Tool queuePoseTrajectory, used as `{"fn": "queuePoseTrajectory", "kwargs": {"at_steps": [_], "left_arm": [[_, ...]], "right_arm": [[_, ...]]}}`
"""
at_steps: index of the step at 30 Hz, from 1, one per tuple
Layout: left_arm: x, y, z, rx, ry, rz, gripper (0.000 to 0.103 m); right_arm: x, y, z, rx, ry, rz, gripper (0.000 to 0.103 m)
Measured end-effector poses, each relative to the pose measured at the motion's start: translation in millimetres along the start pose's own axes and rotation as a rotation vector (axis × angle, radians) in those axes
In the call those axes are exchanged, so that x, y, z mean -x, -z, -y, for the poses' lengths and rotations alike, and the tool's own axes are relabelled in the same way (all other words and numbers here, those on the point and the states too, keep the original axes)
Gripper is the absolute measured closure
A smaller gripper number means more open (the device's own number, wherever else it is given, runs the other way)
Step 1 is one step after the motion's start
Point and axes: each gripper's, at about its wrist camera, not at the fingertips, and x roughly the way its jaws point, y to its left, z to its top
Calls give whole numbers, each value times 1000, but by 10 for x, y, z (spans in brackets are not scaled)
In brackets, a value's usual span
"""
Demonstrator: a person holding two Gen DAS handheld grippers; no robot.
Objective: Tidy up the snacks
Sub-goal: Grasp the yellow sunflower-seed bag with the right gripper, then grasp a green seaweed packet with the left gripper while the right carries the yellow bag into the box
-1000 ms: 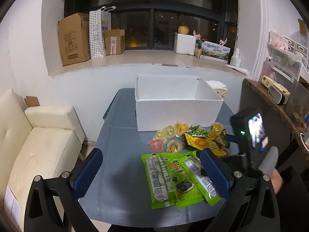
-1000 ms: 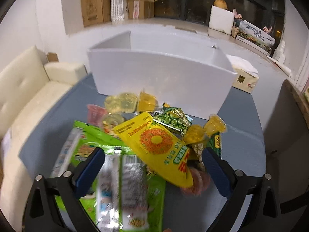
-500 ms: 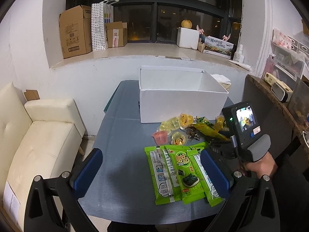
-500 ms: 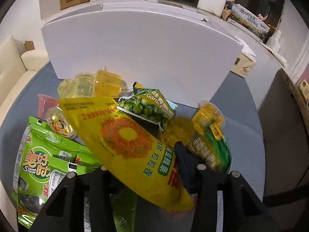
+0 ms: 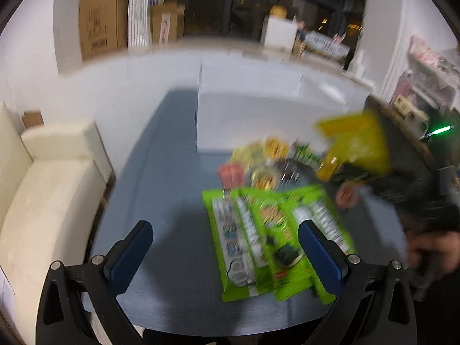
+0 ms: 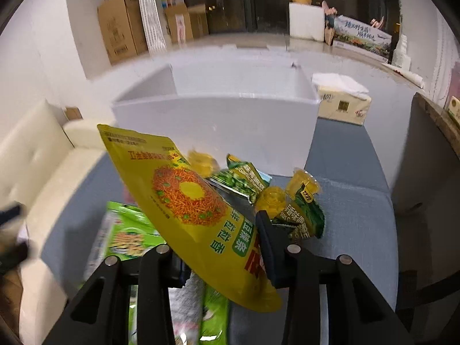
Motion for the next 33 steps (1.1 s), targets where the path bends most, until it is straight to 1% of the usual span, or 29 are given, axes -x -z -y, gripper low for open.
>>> {"fn": "queuePoseTrajectory", "kwargs": {"at_steps": [2, 5, 8, 9, 10, 11, 12, 16, 18, 19, 20, 21, 25, 28, 33], "left_arm": [[-215, 82, -2, 18, 5, -44, 0], [-428, 154, 86, 15, 18, -79, 0], [-630, 199, 199, -2, 18, -115, 1], [-707, 206, 242, -10, 14, -129, 4], [-744, 208, 274, -15, 11, -137, 15], [-798, 211, 311, -21, 22, -143, 19], [-823, 206, 335, -14, 28, -137, 19], [-836, 164, 403, -37, 43, -128, 29], [-782, 142, 407, -42, 59, -113, 43], [-751, 127, 405, -38, 78, -107, 56], [-699, 99, 398, -29, 87, -99, 71], [-672, 71, 394, -30, 87, -96, 83], [-619, 6, 372, -38, 105, -88, 86], [-651, -8, 339, -25, 113, -99, 86], [-611, 39, 309, -27, 130, -87, 89]], "right_arm": [[143, 22, 5, -4, -5, 25, 60], [309, 49, 51, -21, -26, 51, 61], [435, 113, 37, -25, -24, 62, 61], [461, 136, 42, -33, -28, 64, 61], [462, 149, 53, -38, -35, 64, 61], [466, 163, 65, -43, -38, 64, 61], [470, 178, 77, -48, -36, 63, 61], [479, 203, 88, -54, -46, 58, 61], [486, 203, 76, -52, -49, 61, 61], [488, 202, 69, -50, -50, 62, 61], [490, 198, 61, -48, -52, 63, 61], [491, 193, 50, -46, -56, 65, 61], [507, 183, 3, -32, -65, 74, 61], [506, 185, -15, -28, -67, 73, 61], [508, 199, -24, -30, -67, 70, 61]]}}
